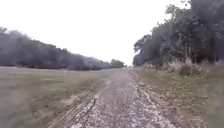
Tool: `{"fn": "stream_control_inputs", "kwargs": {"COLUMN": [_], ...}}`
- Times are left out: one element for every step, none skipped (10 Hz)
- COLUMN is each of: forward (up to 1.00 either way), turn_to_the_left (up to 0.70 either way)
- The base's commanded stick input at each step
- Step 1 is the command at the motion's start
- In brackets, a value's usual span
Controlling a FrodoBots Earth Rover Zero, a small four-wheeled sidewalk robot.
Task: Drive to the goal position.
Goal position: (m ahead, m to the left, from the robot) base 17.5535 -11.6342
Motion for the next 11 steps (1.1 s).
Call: {"fn": "stream_control_inputs", "kwargs": {"forward": [0.6, 0.6, 0.6, 0.6, 0.6, 0.6, 0.6, 0.6, 0.6, 0.6, 0.6], "turn_to_the_left": [0.01, 0.01, 0.01, 0.01, 0.01, 0.01, 0.01, 0.01, 0.01, 0.01, 0.01]}}
